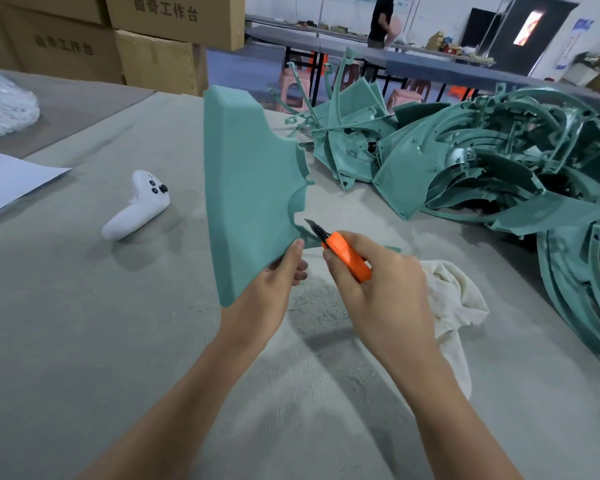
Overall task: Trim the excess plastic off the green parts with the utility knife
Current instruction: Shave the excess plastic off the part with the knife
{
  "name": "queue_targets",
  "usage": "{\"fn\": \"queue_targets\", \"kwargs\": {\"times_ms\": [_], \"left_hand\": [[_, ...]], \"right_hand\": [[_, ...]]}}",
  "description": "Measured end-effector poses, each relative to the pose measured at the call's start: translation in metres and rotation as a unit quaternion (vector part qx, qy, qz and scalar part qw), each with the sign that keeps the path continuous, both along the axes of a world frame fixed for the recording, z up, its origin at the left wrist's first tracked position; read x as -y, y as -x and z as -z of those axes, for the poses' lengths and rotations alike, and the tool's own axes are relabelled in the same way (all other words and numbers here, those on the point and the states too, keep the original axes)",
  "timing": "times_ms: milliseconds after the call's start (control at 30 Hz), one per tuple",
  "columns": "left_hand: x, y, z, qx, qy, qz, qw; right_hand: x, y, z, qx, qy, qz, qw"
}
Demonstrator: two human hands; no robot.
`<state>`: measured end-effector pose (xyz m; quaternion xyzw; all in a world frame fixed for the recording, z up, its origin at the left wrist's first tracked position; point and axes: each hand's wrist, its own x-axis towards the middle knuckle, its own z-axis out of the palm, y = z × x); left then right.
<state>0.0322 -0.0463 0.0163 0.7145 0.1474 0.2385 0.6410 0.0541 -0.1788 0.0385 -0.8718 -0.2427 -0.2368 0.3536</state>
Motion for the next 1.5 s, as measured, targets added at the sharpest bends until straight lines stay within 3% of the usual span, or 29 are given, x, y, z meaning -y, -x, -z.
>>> {"fn": "queue_targets", "kwargs": {"times_ms": [200, 533, 1267, 1500], "left_hand": [[0.005, 0.000, -0.007, 0.003, 0.039, 0.012, 0.999], [0.002, -0.001, -0.003, 0.020, 0.009, -0.030, 0.999], [0.000, -0.003, 0.002, 0.044, -0.009, -0.028, 0.999], [-0.006, -0.007, 0.011, 0.045, 0.000, -0.046, 0.998]], "right_hand": [[0.000, 0.001, -0.002, 0.002, 0.031, 0.009, 0.999], [0.000, 0.001, -0.002, -0.010, 0.050, 0.017, 0.999], [-0.003, 0.004, -0.004, -0.021, 0.040, 0.012, 0.999], [-0.007, 0.008, -0.006, -0.022, 0.087, 0.027, 0.996]]}}
